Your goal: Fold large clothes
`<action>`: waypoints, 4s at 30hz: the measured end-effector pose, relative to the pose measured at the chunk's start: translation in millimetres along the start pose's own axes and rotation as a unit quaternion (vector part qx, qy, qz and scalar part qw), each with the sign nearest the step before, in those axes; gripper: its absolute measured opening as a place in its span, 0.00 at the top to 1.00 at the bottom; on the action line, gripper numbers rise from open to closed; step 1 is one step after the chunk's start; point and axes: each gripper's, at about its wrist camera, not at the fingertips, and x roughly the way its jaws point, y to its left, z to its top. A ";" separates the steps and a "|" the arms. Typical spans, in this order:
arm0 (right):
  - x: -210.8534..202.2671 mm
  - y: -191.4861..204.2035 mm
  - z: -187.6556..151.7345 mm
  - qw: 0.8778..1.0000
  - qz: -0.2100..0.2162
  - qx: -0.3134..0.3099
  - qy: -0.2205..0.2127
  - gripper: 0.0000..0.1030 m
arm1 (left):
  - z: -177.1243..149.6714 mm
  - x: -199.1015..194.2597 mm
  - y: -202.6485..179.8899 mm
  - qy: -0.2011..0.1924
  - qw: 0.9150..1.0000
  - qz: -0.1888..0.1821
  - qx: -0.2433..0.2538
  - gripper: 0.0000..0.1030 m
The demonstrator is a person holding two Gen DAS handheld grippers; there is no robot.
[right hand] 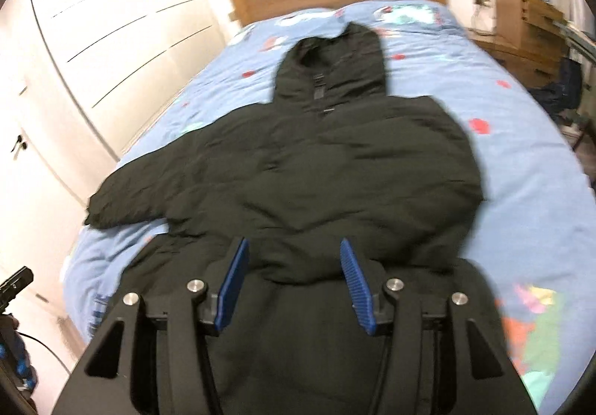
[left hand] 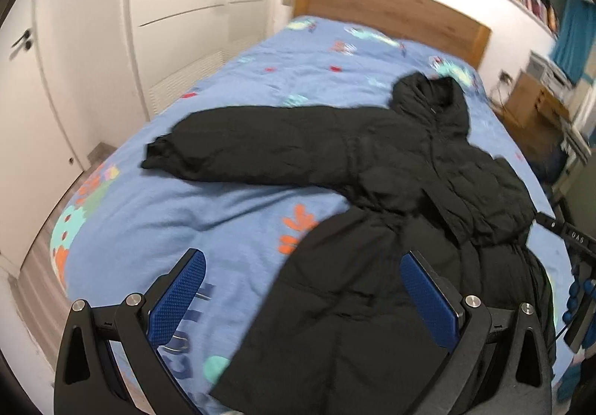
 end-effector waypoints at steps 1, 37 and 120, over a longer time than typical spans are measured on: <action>-5.2 -16.7 -2.4 1.000 -0.016 0.001 -0.001 0.52 | 0.7 3.3 -8.0 0.005 1.000 -0.002 0.004 0.01; 91.7 -117.6 22.7 0.993 -0.088 -0.076 0.023 0.51 | 39.5 230.3 -209.8 0.063 0.988 0.019 0.141 0.00; 28.0 103.6 -56.1 0.970 -0.168 -0.172 0.034 0.38 | 17.5 160.6 165.7 0.058 0.989 0.029 -0.130 0.01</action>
